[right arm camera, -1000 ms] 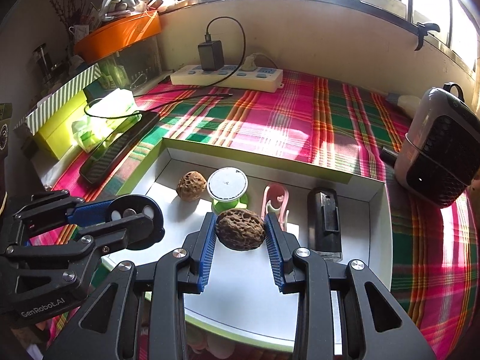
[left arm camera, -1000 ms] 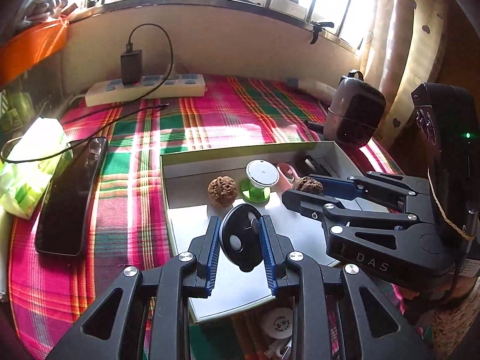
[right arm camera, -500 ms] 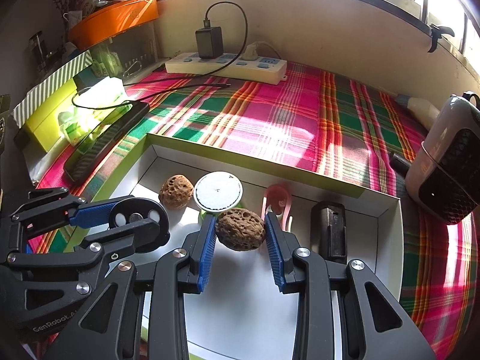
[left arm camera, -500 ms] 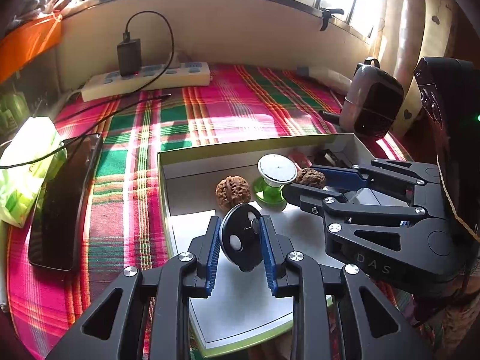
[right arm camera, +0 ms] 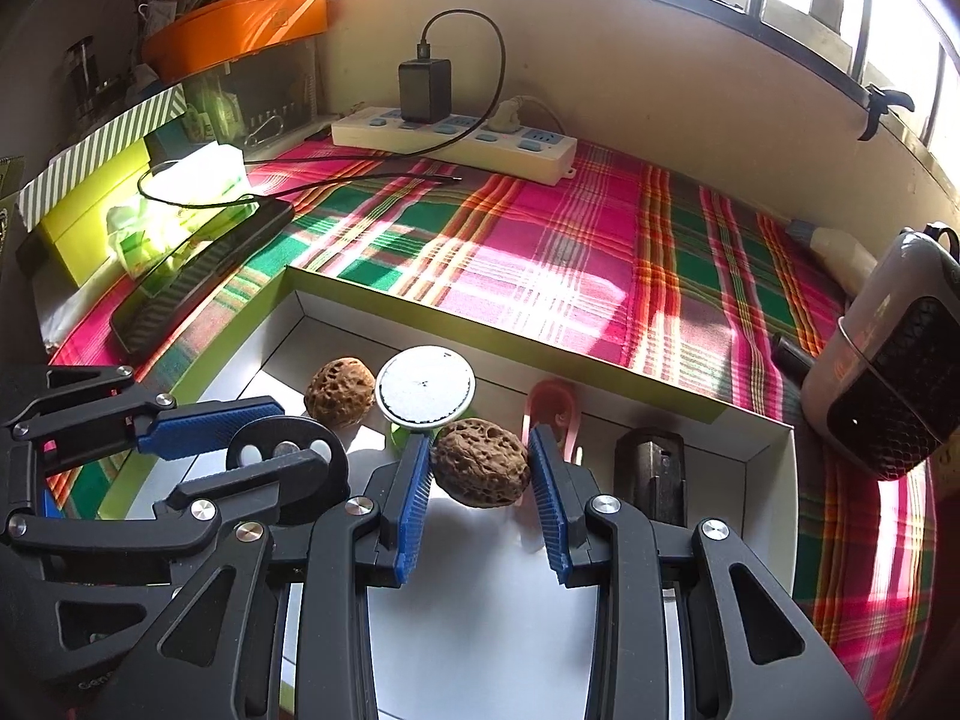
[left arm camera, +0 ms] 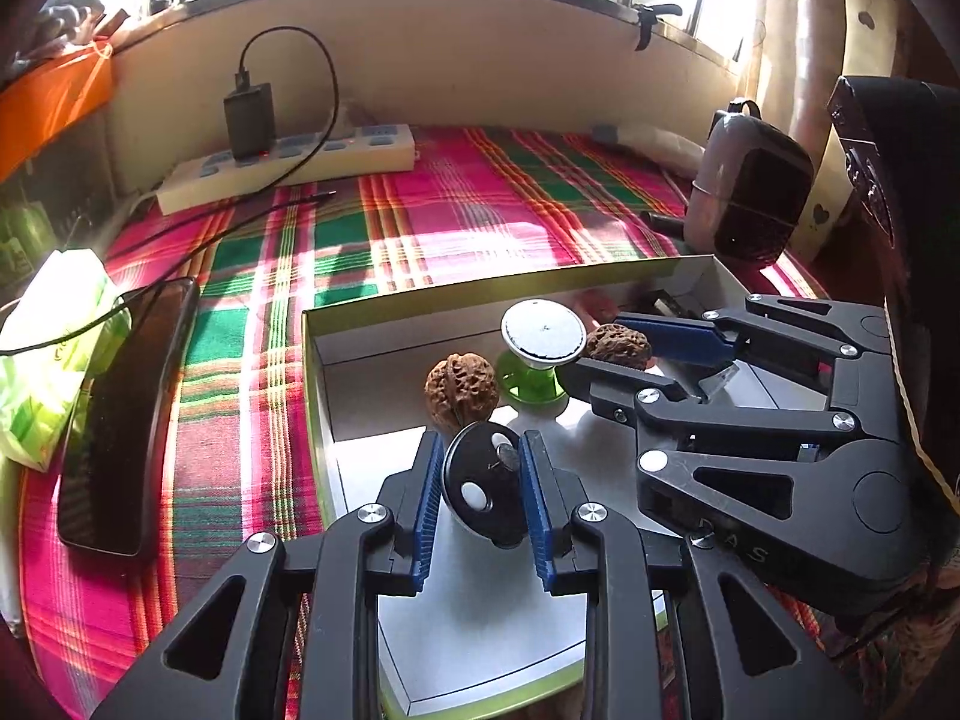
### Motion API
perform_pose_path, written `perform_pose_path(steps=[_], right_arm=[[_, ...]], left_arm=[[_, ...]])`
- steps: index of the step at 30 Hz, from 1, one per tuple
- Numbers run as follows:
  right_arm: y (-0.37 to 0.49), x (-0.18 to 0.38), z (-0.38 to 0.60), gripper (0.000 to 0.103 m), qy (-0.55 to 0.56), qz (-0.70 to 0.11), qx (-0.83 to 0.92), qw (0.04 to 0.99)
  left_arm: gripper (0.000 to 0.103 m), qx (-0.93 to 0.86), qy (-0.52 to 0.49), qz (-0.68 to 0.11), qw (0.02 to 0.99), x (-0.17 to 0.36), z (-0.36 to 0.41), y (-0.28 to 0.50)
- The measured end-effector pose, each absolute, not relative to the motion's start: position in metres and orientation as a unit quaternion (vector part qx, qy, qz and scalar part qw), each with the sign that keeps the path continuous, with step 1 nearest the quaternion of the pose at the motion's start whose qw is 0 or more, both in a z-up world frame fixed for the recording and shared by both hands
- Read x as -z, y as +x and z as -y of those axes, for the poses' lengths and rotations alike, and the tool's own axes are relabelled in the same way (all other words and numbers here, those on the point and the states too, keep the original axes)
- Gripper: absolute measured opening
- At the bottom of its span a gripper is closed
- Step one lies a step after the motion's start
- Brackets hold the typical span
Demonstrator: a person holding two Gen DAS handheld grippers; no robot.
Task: Organize objects
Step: 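Lower the fob with left gripper while right gripper lowers the walnut into the box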
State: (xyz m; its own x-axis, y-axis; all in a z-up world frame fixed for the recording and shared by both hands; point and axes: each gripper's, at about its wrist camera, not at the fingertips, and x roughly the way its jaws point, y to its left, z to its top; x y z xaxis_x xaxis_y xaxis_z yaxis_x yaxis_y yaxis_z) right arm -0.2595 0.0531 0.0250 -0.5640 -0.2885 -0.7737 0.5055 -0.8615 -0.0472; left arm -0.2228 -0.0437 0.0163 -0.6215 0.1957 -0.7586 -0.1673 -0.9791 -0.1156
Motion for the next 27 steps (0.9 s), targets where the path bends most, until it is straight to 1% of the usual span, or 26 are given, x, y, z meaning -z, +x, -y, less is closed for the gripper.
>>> perform_pose_path(steps=[27], right_arm=[[-0.2587, -0.0249, -0.0594, 0.034, 0.412, -0.113, 0.875, 0.228]], left_arm=[[0.026, -0.9, -0.424, 0.017, 0.099, -0.0167, 0.0424, -0.2223]])
